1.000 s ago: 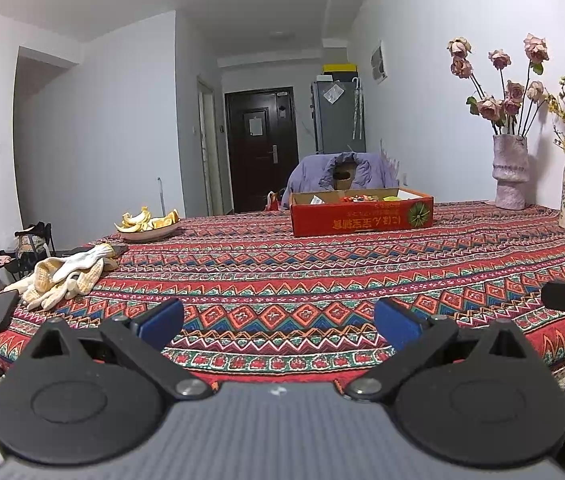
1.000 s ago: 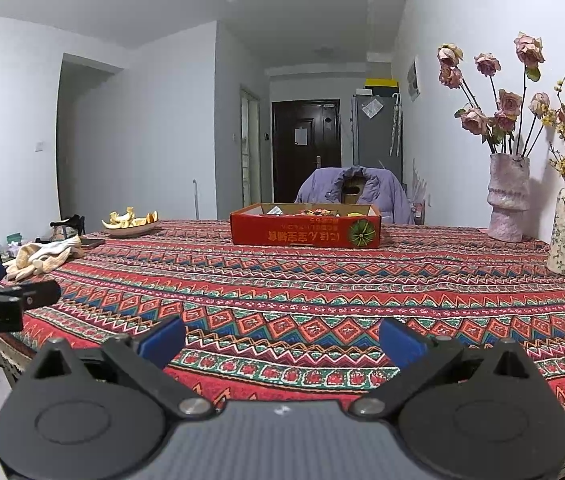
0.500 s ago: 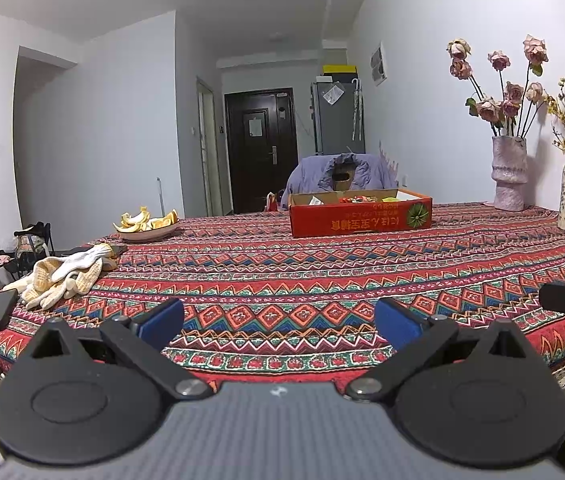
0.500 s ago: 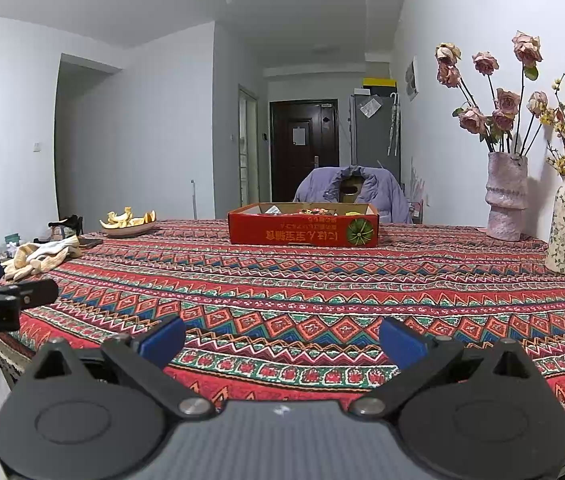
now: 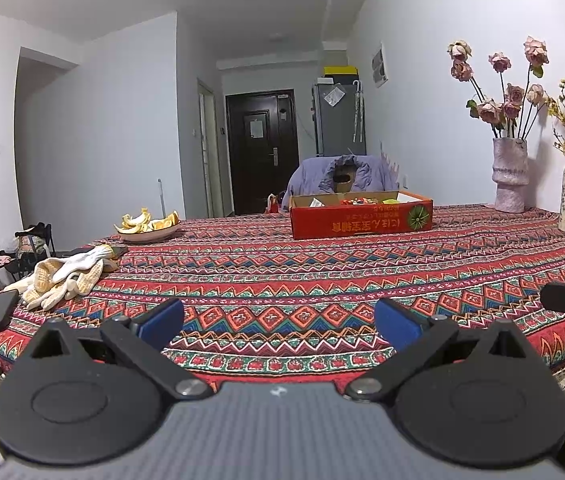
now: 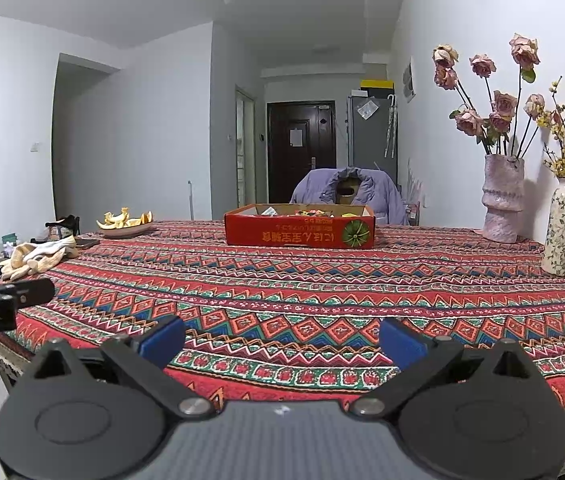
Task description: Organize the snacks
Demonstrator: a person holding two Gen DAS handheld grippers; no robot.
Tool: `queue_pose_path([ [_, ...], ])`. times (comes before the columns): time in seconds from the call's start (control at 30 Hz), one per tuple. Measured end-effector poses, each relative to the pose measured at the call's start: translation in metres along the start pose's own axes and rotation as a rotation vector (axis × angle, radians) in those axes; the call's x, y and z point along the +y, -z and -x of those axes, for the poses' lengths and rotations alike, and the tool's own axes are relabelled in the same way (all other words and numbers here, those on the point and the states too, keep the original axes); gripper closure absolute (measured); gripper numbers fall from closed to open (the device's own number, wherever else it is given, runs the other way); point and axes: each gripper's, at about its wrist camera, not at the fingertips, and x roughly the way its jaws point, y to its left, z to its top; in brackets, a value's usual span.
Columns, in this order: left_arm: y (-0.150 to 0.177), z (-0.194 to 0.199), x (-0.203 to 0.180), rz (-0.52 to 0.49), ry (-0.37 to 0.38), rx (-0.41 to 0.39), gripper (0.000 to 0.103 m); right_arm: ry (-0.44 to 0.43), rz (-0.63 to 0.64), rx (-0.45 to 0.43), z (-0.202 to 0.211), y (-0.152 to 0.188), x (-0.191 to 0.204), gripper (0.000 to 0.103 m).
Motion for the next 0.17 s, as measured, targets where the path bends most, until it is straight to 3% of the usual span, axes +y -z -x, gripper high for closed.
queue_pose_path([
  [0.17, -0.0004, -0.0033, -0.0003, -0.001, 0.010, 0.004, 0.000, 0.003, 0.004, 0.008, -0.0045, -0.0014, 0.0007, 0.000],
])
